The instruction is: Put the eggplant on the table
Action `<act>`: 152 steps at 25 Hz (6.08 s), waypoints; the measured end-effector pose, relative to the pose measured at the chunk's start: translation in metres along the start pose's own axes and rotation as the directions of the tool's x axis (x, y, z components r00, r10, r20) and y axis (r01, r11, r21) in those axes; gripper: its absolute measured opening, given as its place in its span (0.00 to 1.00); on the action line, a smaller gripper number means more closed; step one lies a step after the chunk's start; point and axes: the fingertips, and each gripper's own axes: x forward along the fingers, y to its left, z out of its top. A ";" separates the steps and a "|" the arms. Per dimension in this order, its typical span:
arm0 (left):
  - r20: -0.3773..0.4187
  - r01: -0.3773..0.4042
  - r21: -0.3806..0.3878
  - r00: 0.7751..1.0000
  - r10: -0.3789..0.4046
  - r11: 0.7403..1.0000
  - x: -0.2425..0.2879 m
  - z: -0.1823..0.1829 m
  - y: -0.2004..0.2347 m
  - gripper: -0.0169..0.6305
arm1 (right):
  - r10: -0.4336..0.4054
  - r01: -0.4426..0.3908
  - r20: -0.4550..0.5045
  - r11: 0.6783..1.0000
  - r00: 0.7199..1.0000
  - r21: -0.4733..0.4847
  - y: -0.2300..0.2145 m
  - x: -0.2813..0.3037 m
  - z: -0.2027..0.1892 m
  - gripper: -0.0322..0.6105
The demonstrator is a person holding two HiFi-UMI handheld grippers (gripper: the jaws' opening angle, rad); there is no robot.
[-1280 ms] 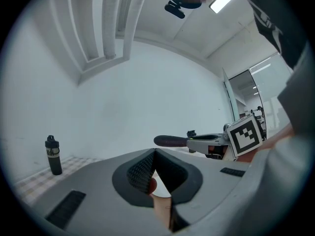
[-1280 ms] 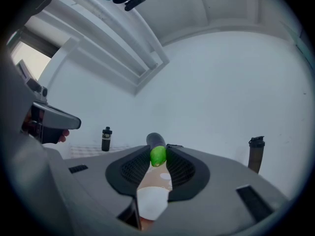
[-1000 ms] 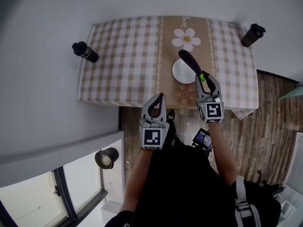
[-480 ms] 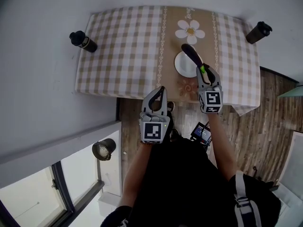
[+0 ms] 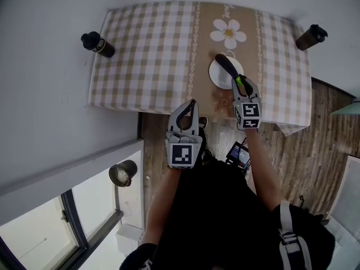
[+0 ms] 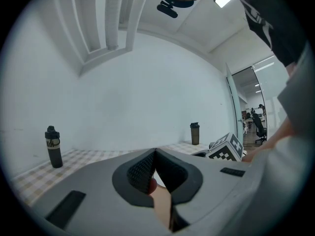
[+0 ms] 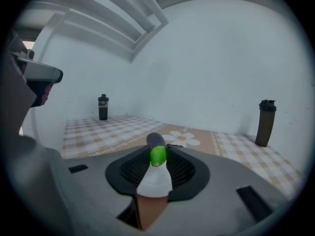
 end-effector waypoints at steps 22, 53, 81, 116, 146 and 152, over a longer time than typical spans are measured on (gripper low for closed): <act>0.026 -0.029 0.004 0.999 0.029 1.000 -0.002 -0.003 0.011 0.01 | 0.025 -0.017 -0.158 0.999 0.987 0.051 -0.001 0.011 -0.056 0.22; 0.006 0.029 0.007 1.000 -0.029 1.000 0.025 -0.006 -0.008 0.01 | 0.079 -0.068 -0.097 0.992 0.992 0.109 -0.006 0.003 -0.021 0.35; 0.207 0.043 0.060 0.977 -0.055 0.997 0.058 0.113 -0.017 0.02 | 0.094 -0.080 0.418 0.995 0.903 -0.050 -0.013 -0.111 0.231 0.35; 0.243 0.122 0.068 0.961 -0.135 0.990 0.032 0.110 -0.050 0.01 | -0.038 0.073 0.468 0.996 0.883 -0.058 0.002 -0.169 0.209 0.05; 0.177 0.162 0.108 0.968 -0.179 0.981 0.031 0.077 -0.056 0.01 | 0.000 0.005 0.332 1.000 0.943 -0.016 0.013 -0.148 0.145 0.05; 0.164 0.185 0.099 0.966 -0.199 0.978 0.033 0.075 -0.058 0.01 | -0.030 0.028 0.297 1.000 0.954 0.013 0.006 -0.141 0.137 0.05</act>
